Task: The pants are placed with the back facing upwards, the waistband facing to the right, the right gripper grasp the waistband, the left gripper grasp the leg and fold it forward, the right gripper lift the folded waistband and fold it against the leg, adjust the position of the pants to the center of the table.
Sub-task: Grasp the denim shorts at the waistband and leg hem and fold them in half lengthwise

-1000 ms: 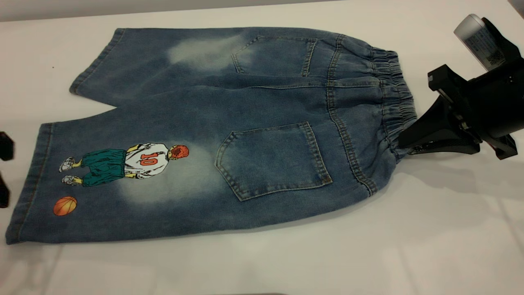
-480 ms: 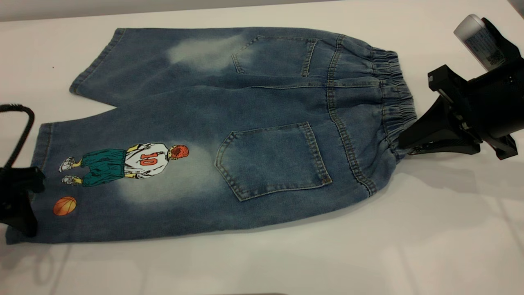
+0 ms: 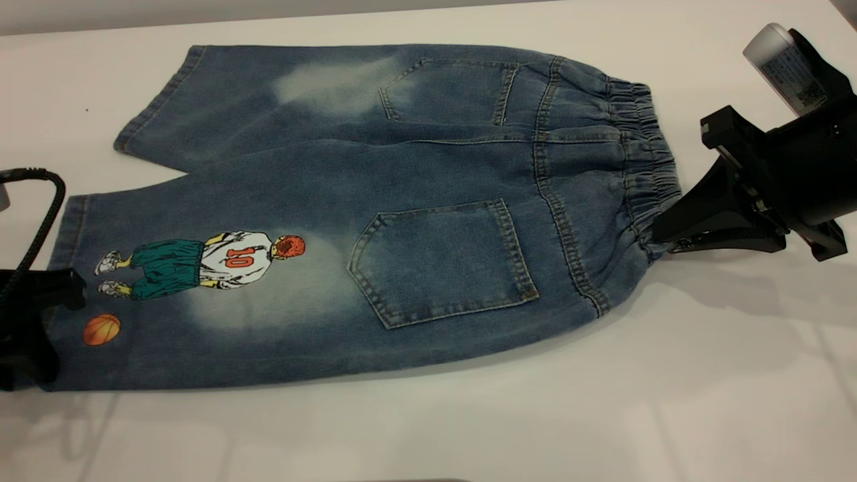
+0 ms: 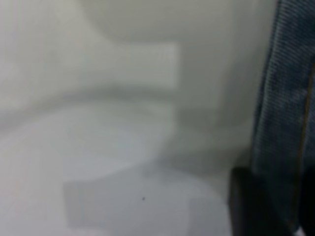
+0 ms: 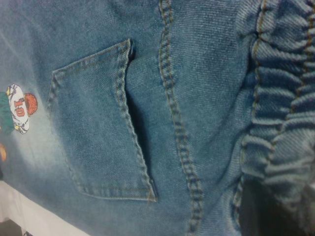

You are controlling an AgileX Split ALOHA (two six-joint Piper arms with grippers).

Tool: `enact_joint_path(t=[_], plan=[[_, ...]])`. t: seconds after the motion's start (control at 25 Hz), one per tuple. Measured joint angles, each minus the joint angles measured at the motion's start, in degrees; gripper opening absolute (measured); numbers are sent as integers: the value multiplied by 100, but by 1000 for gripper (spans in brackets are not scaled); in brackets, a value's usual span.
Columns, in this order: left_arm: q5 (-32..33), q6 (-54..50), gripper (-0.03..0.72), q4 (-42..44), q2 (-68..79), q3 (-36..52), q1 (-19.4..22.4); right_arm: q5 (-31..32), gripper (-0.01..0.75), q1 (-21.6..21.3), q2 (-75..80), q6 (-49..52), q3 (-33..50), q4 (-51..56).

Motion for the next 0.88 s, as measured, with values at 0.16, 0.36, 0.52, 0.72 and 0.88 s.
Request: enact_joint_path(t=[0.16,0.36,0.52,0.72,0.88], plan=[[-36,0,52,103,-8,0,0,27,32,0,0,-32,0,0],[245,0,52,134,-474,0,0,227,32,0,-6,-103,6,-7],[1012,12,52,134,-1466,0,0,461,32,0,-193,-365,331,186],[2038,120,52,36,-2867,5,0,518,32,0,-891,-678,998,471],[2379,187,52,-71,-3740,16,0,512,32,0,-1636,-703,1408,498]])
